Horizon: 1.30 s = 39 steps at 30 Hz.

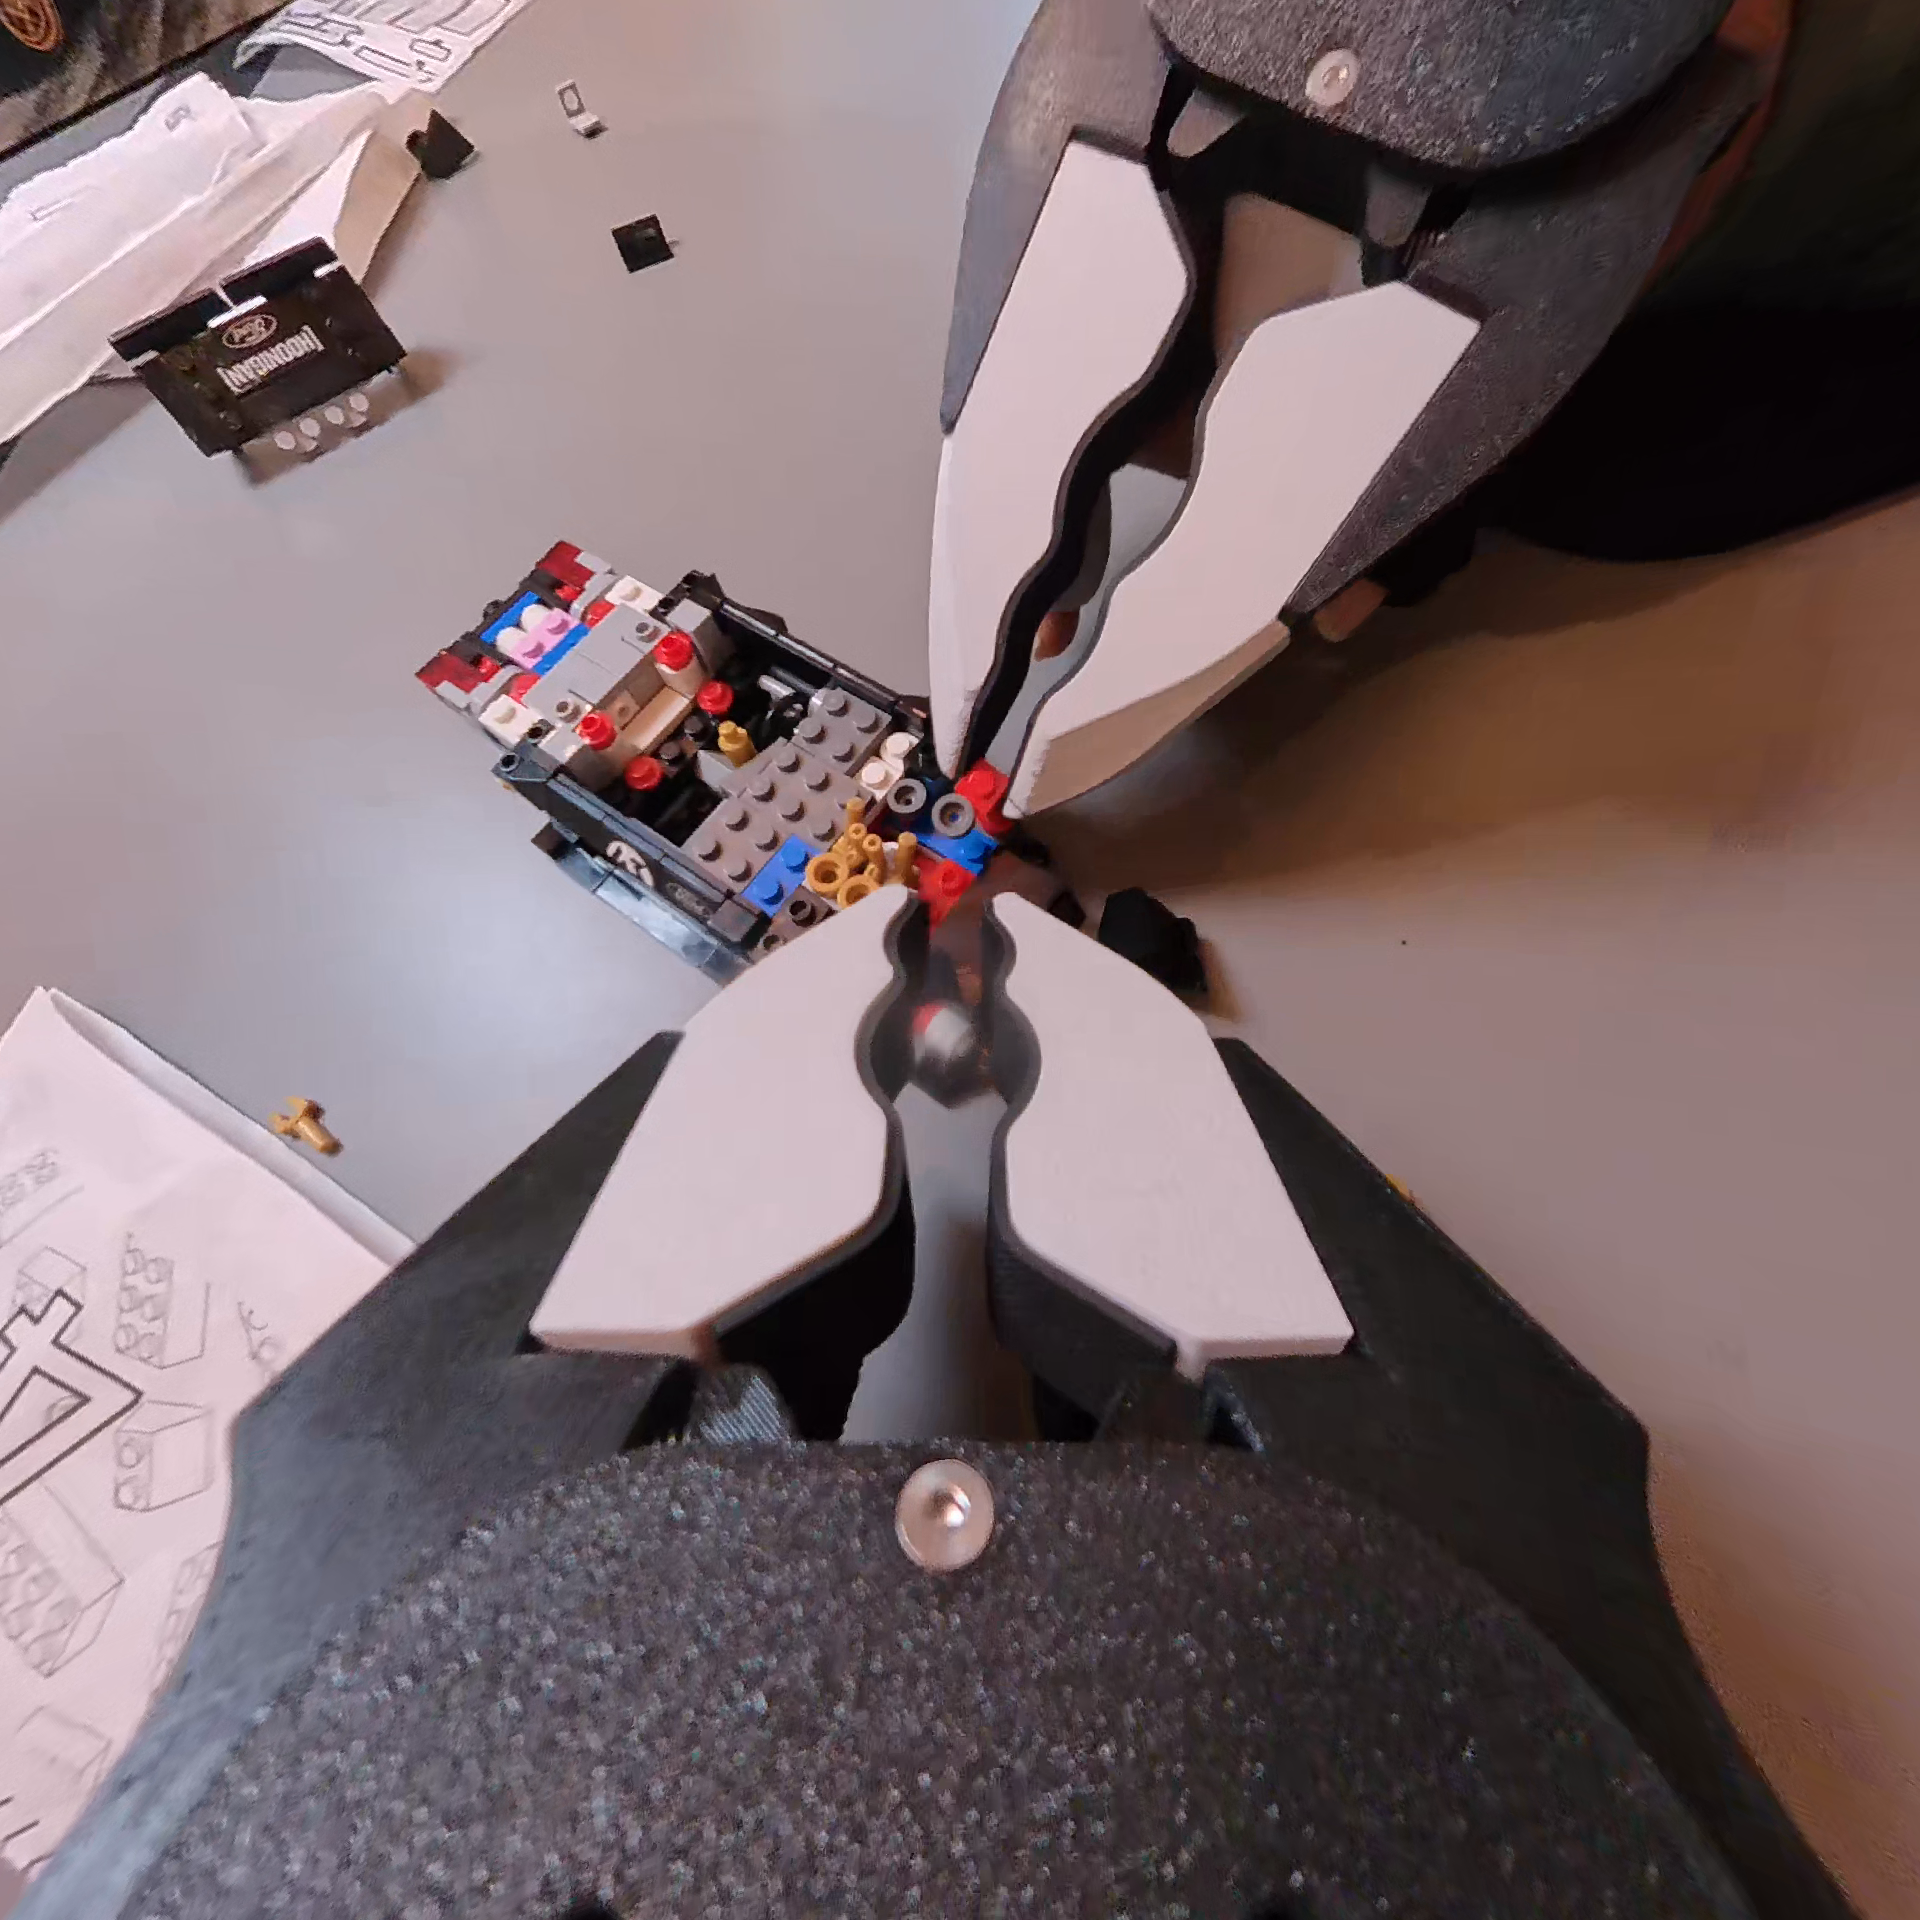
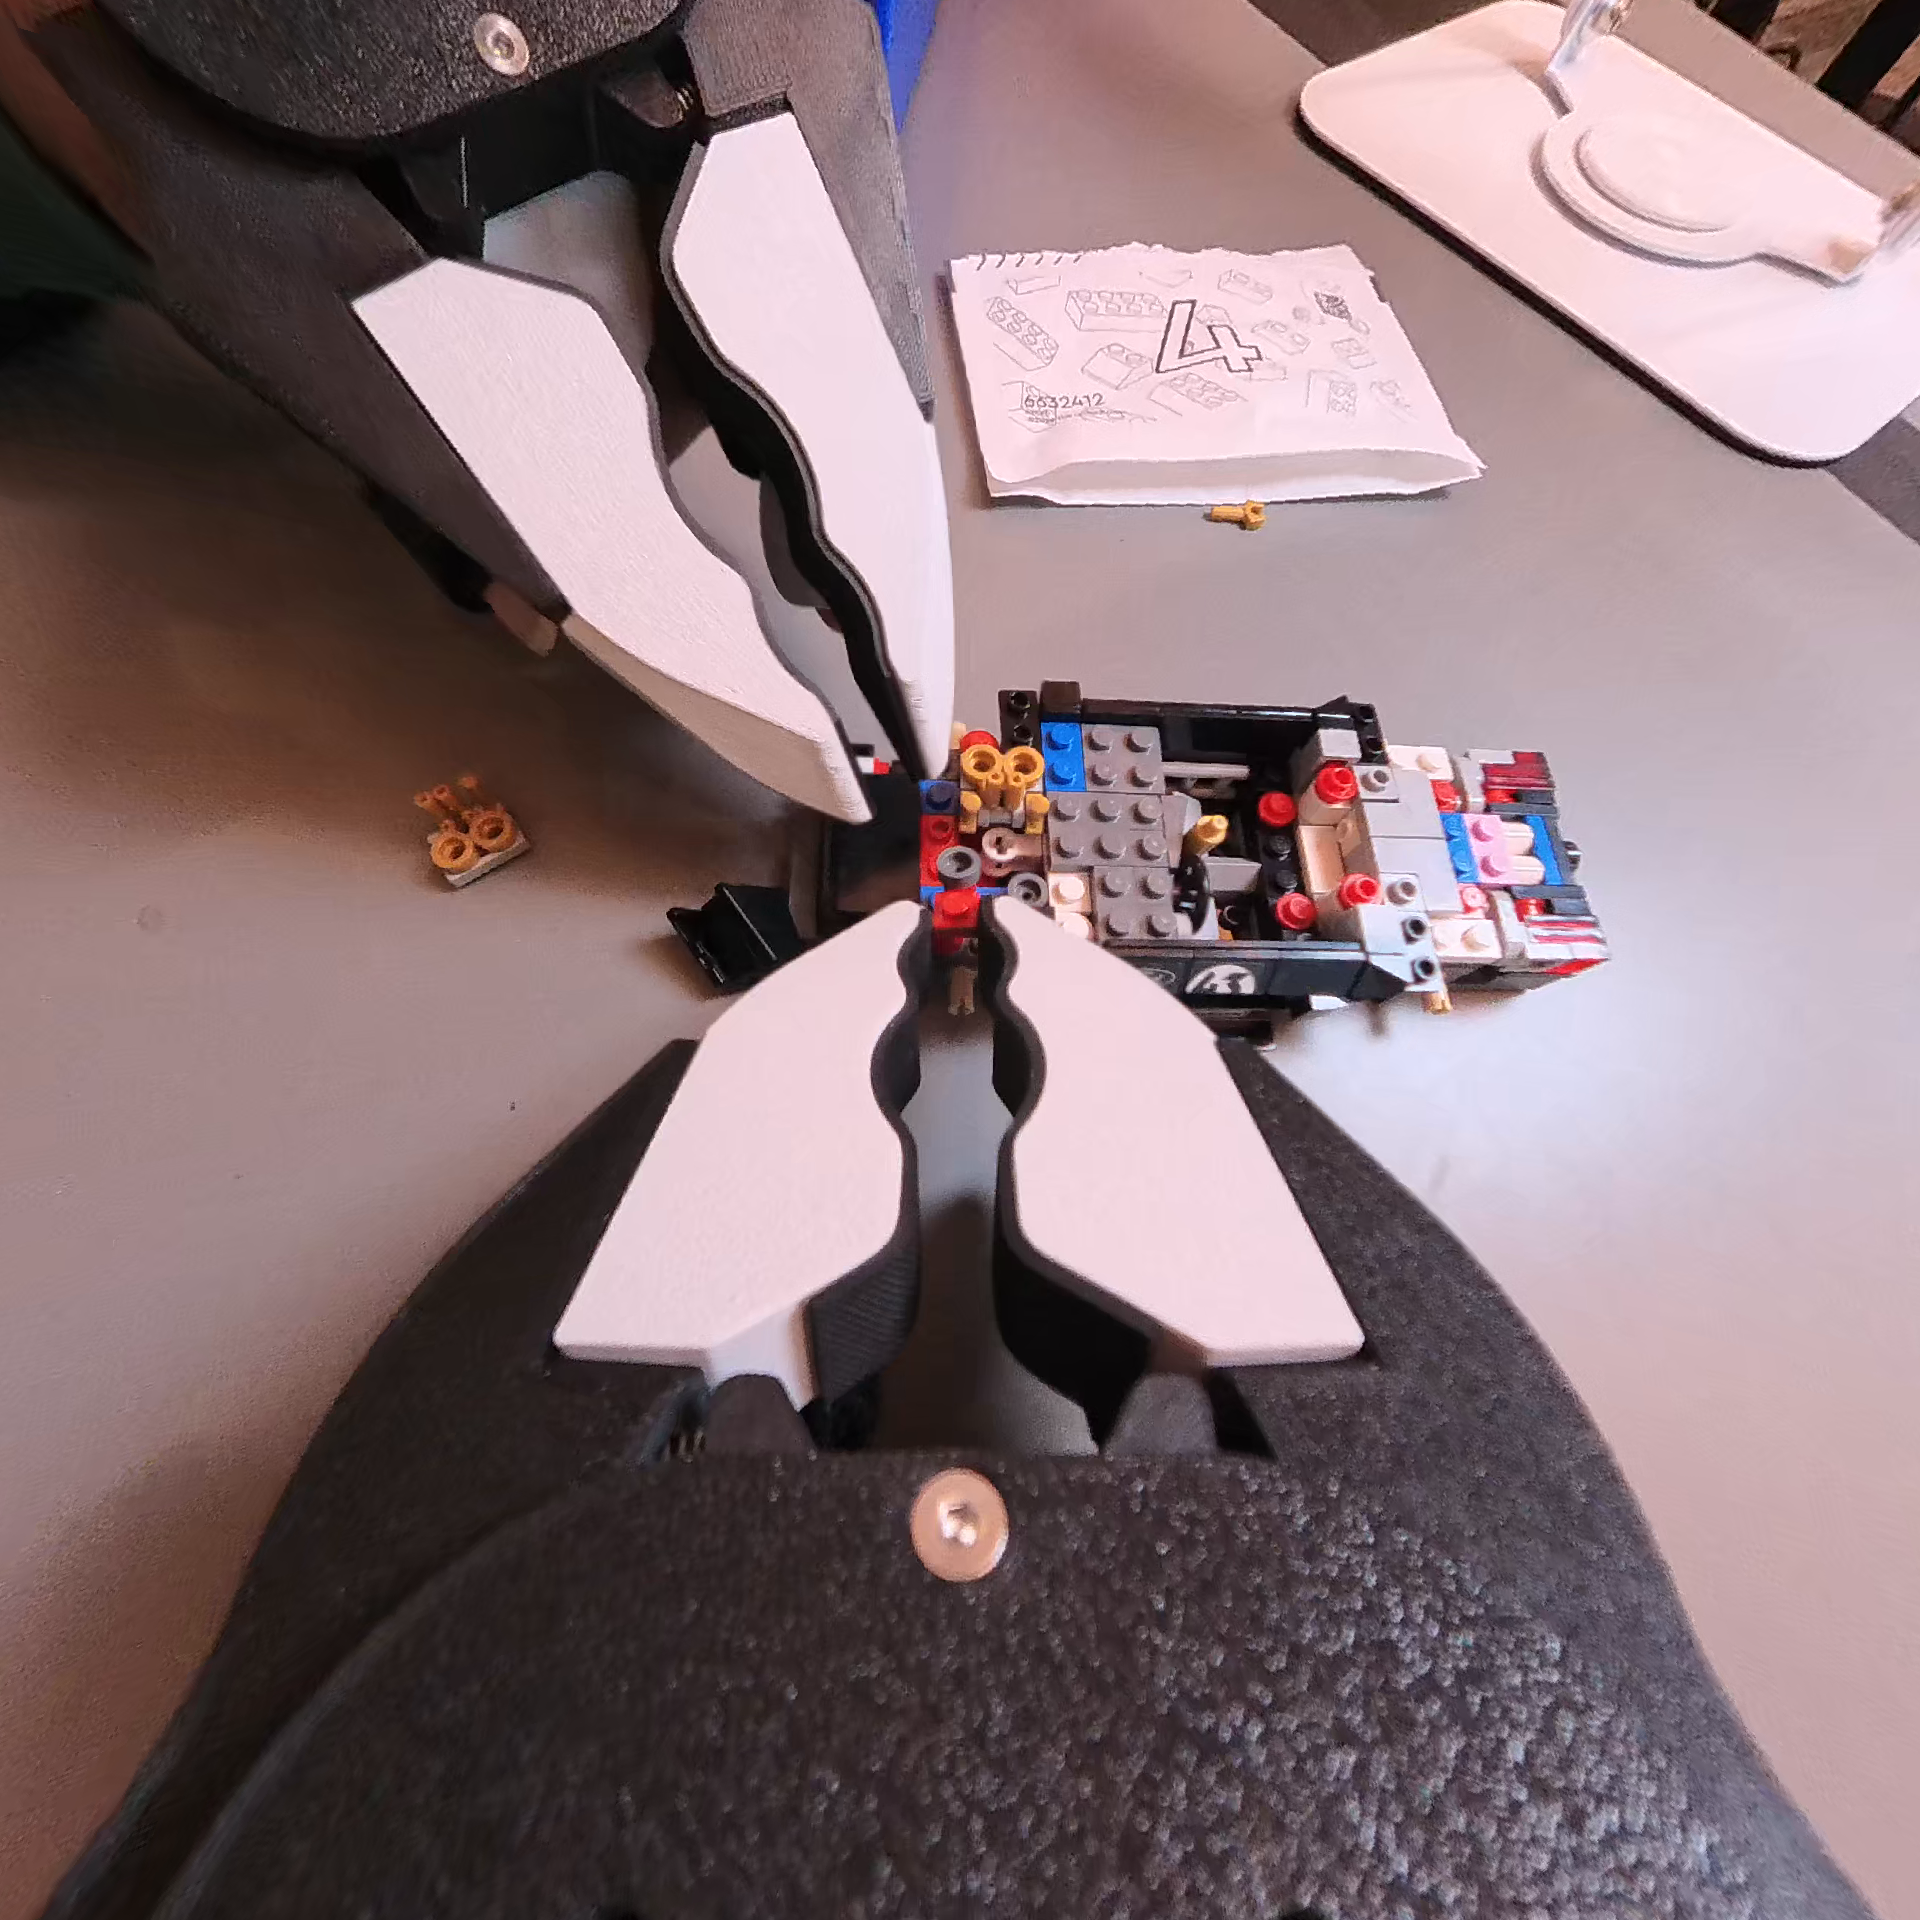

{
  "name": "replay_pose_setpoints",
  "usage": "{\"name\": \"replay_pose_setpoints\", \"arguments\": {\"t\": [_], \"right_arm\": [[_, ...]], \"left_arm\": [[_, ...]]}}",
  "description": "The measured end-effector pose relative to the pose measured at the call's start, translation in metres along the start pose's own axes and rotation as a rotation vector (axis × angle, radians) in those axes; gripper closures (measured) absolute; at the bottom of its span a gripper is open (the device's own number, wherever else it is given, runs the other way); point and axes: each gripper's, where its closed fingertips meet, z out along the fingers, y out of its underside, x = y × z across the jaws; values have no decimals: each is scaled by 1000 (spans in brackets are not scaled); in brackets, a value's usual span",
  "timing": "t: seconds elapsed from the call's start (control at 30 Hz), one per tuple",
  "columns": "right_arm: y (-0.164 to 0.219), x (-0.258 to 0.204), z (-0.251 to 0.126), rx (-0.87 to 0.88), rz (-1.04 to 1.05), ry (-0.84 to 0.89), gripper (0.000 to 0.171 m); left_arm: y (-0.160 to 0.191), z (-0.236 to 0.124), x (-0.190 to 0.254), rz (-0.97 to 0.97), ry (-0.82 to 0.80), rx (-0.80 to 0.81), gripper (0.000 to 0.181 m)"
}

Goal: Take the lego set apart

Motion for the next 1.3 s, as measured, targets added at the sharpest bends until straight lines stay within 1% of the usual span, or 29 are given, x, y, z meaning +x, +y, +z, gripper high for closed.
{"name": "replay_pose_setpoints", "arguments": {"t": [0.13, 0.23, 0.37, 0.4, 0.5, 0.6, 0.8, 0.93, 1.13, 1.3], "right_arm": [[-4, 2, -3, 20, -14, 20, 163], [-5, 7, -7, 35, 1, 29, 163], [-3, 9, -9, 34, 20, 10, 163], [-2, 9, -10, 32, 20, 6, 163], [0, 9, -9, 24, 15, 2, 163], [1, 8, -8, 17, 8, -2, 163], [3, 9, -7, 5, -19, 13, 163], [3, 9, -7, -5, -34, 15, 162], [4, 9, -8, -11, -37, 13, 161], [-2, 9, -13, 26, -42, 3, 161]], "left_arm": [[5, -8, -10, -9, -57, -16, 172], [11, -16, -22, -79, -83, -18, 167], [16, -8, -13, -213, 35, -19, 146], [15, -5, -9, -223, 61, -21, 144], [13, 1, -1, -197, 84, -25, 145], [11, 2, 4, -176, 88, -29, 150], [2, -6, -6, -190, 45, 24, 154], [-6, -7, -12, -137, 8, 32, 155], [-13, 1, -14, -9, -14, -14, 156], [-14, 2, -14, 0, -17, -7, 157]]}}
